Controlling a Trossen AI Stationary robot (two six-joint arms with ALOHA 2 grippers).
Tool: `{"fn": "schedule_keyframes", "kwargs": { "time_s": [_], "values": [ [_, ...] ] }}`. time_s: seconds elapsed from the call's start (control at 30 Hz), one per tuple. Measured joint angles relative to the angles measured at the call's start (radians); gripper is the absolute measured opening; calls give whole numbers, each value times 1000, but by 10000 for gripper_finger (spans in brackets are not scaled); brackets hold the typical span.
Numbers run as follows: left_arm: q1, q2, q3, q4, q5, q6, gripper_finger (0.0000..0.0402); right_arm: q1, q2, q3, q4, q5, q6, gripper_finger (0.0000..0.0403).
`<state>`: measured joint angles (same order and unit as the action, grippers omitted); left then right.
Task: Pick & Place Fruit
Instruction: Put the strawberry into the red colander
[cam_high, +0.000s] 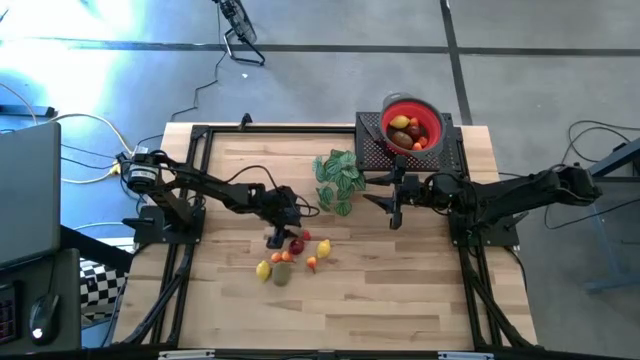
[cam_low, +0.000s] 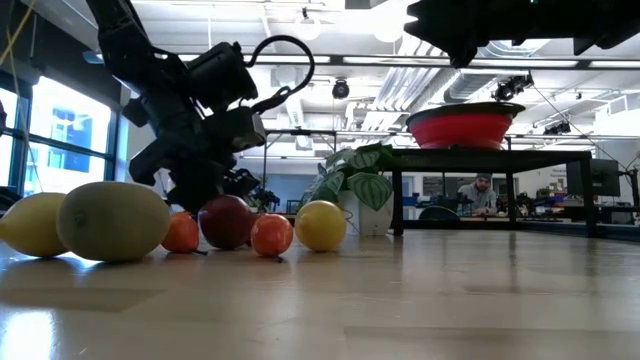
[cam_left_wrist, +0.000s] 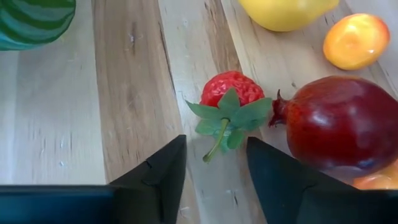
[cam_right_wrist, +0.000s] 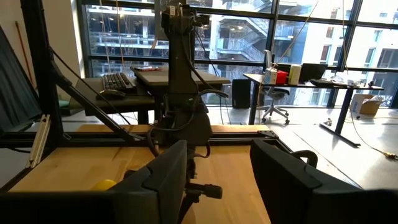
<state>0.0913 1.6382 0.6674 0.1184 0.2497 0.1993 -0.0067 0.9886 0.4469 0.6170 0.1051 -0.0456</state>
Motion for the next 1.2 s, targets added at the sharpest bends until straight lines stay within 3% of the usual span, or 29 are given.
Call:
{"fn": "schedule_keyframes", "kwargs": {
  "time_s": [0.37, 1.2],
  "values": [
    [0, 0, 0, -1, 1, -6, 83, 0, 0, 0, 0, 0, 0, 171],
    [0, 0, 5, -13, 3, -99, 5, 0, 0, 0, -47, -8, 80, 171]
  ]
}}
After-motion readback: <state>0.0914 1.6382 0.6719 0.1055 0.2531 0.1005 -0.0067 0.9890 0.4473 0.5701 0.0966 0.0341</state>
